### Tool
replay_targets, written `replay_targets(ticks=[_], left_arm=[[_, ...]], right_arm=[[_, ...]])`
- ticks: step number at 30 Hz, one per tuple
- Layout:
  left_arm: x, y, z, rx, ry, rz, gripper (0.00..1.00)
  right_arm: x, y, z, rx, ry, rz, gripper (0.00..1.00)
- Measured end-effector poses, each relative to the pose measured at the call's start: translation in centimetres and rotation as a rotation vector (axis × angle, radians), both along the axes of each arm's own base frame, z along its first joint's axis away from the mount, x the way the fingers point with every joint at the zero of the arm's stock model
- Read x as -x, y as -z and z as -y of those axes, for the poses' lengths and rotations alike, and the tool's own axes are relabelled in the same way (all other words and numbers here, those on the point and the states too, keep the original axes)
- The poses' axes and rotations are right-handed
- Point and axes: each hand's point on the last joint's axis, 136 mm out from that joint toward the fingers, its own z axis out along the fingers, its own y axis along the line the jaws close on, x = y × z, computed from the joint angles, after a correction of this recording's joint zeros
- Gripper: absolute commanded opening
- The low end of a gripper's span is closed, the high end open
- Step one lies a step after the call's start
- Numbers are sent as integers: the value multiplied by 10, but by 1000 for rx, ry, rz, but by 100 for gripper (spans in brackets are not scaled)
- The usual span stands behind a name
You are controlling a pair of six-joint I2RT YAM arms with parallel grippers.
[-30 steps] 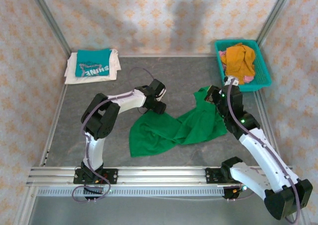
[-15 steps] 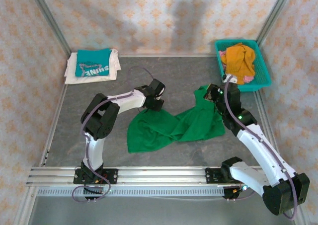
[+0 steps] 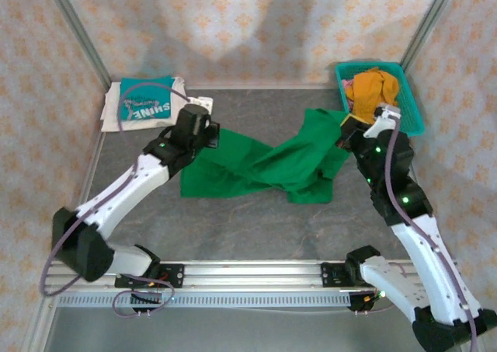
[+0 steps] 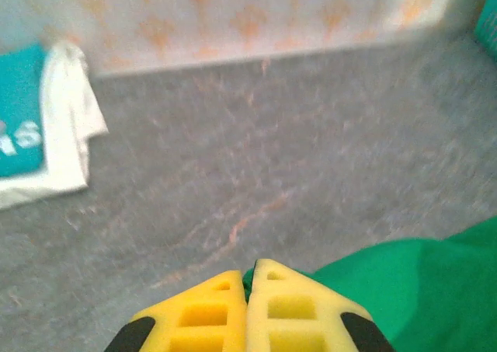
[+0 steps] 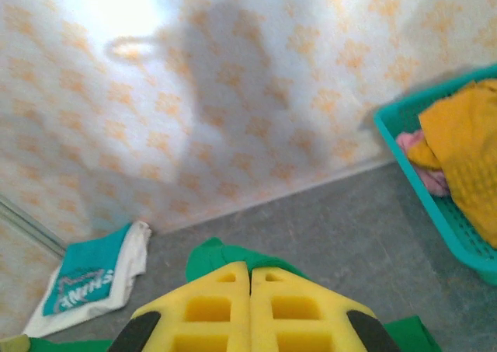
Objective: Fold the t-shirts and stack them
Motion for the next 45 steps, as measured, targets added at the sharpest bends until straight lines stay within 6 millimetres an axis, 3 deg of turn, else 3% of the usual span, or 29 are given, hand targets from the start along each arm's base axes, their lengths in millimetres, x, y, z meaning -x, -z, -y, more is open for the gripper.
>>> replay_targets(ticks=[5,8,14,19,22,25,28,30,34,37,38,40,43,45], left_arm=[[33,-62,-35,47,-57,152,0],[58,-90,-54,60,-86,219,0],[110,-133,-85,97,-114,346,0],[147,-161,-94,181,-83,418,0],[153,-175,-91,226,-63,431,0],[144,-174,-88,218,-75,396,0],[115,-162,-87,179,-124,336,0],[86,-145,-92,161,-175,277,0],[11,-95,-109,156,-273,143,0],[-45,-38,-115,139,-312,25,2],[-61,-17,-118,131,-323,-15,20],[-90,22,-124,123,-345,-83,50],[-127,77,-141,124,-399,-169,63],[-137,101,-152,120,-433,-208,64]], right_arm=[[36,-41,6,-29,-35,113,0],[61,-61,9,-37,-66,171,0],[119,-98,22,-50,-100,317,0],[159,-121,36,-60,-96,409,0],[171,-139,42,-55,-79,455,0],[161,-153,45,-30,-43,463,0],[117,-161,36,17,-10,428,0],[69,-159,24,61,12,377,0],[-52,-131,-9,166,38,243,0],[-159,-76,-33,221,40,118,0],[-195,-52,-38,235,45,75,0],[-259,-3,-44,253,57,-8,27],[-351,58,-51,249,73,-90,53],[-393,90,-53,241,72,-132,56]])
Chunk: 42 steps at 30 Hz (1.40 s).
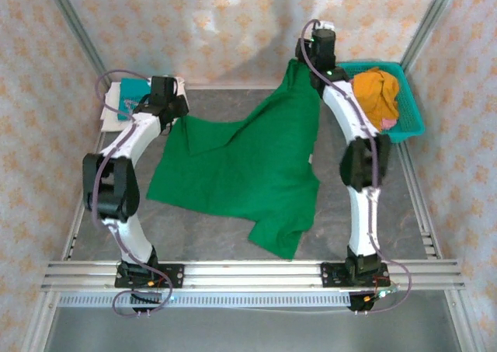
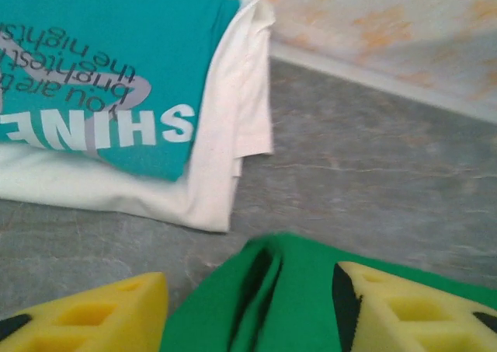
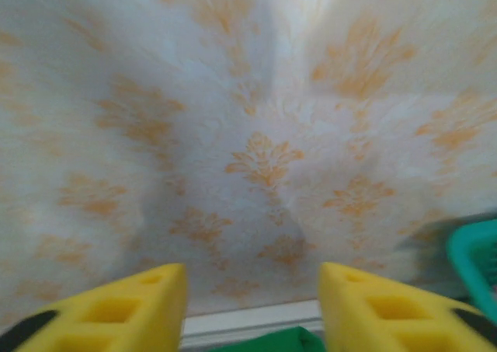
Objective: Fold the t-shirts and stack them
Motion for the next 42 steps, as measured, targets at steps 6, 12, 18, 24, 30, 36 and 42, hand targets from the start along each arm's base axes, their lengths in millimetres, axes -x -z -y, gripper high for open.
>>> replay_targets(ticks=[6,12,18,24,30,36,42], left_arm=[[3,-3,-3,-6,-13,-14,66],[13,2,52,-11,150,-74,59],[54,66,102,9,294,-240,54],[61,95,96,8,289,-318,51],[110,129,98,19,289,-406,51],[143,144,102,63,271,-420,53],[163,147,122,94,284,-391,53]], right_arm=[[-6,58,-4,-18,-41,-189,59],[125,70,-38,-52,-150,-357,59],[214,79,-63,-185,-234,-370,45],[244,181,-63,-246,-189,-609,32],[277,235,-73,-296,-156,-763,26],[282,259,-60,-324,-59,-802,25],[296,277,-33,-393,40,-807,25]])
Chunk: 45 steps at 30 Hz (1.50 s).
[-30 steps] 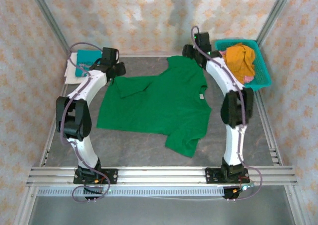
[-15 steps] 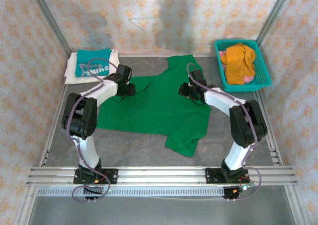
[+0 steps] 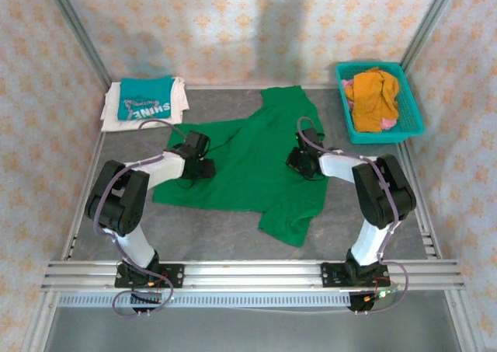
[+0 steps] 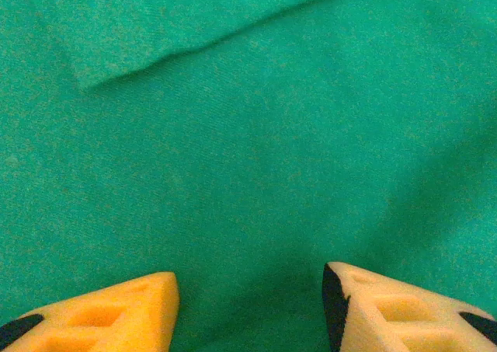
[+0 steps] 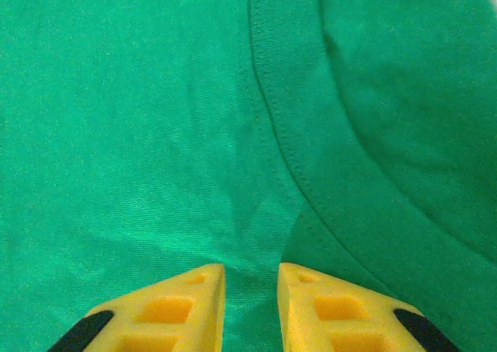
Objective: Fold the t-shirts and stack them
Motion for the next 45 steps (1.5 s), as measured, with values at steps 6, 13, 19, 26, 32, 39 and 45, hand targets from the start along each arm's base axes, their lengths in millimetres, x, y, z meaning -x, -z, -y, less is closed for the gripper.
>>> replay_targets(ticks=[6,13,19,26,32,39,45], left_arm=[[42,-5,33,70,32,-26,54],[46,-43,33,43,54,14,57],[3,-65,37,-83,141,46,56],[-1,-31,24,-241,191,-69,57],[-3,-23,9,-329,185,-93,55],[-9,-7,-2,-376,185,-130,54],[-11,-7,-6,-384,187,-130,18]], right_arm=[[21,3,56,-17,156,-10,24],[27,1,76,24,196,-38,28],[26,-2,70,-2,173,-44,32],[26,-7,68,-17,166,-35,32],[26,-8,68,-17,166,-33,32],[25,-9,67,-21,164,-30,33],[26,-9,66,-27,161,-30,33]])
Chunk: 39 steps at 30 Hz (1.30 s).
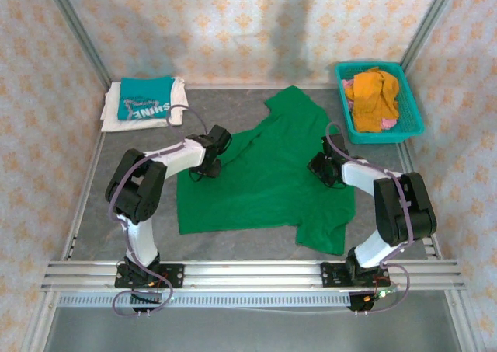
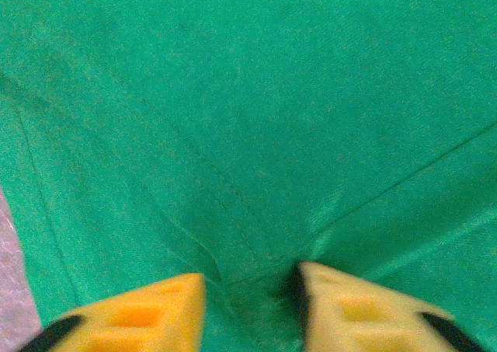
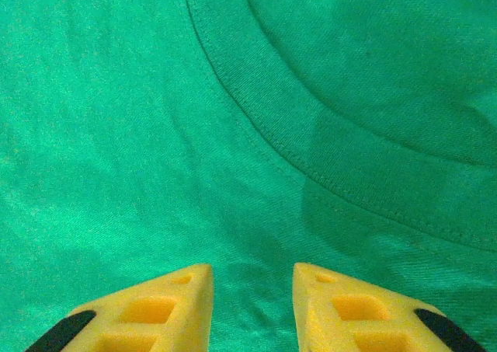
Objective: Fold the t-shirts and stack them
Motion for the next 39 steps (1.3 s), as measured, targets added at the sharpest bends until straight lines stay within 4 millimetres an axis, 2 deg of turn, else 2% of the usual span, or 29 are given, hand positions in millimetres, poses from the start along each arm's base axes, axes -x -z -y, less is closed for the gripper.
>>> replay_targets(ticks=[3,10,14,18,21,23,26,29,31,34,35,37,39], left_arm=[[-3,-1,-4,0,-14,9,0],[-6,-4,-11,-10,-32,22,0],[-20,-19,-18,3,-61,61,0],[-55,-54,-27,34,-104,155,0],[-89,-85,-40,51,-142,242,0],[-114,-97,-53,46,-179,288,0],[-146,-97,-73,23,-222,310,0],[-176,-80,-92,-23,-251,299,0],[-192,-67,-100,-53,-257,284,18],[-209,-54,-108,-95,-269,274,20],[-211,-52,-109,-110,-272,270,26],[-211,-55,-114,-134,-288,271,36],[-205,-64,-116,-139,-305,285,41]], right_arm=[[0,-1,0,-1,0,2,33],[-2,-6,3,-4,9,18,33],[-2,-7,4,-3,11,18,33],[-3,-7,4,-3,14,20,33],[-3,-7,5,-3,14,20,33],[-2,-7,4,-4,14,19,33],[-3,-8,5,-5,19,22,34],[-4,-12,6,-4,22,33,34],[-4,-15,7,-4,23,38,35],[-3,-21,8,-3,25,49,37],[-2,-23,8,0,27,53,37],[-1,-27,10,7,27,58,39],[-2,-32,11,29,14,59,41]])
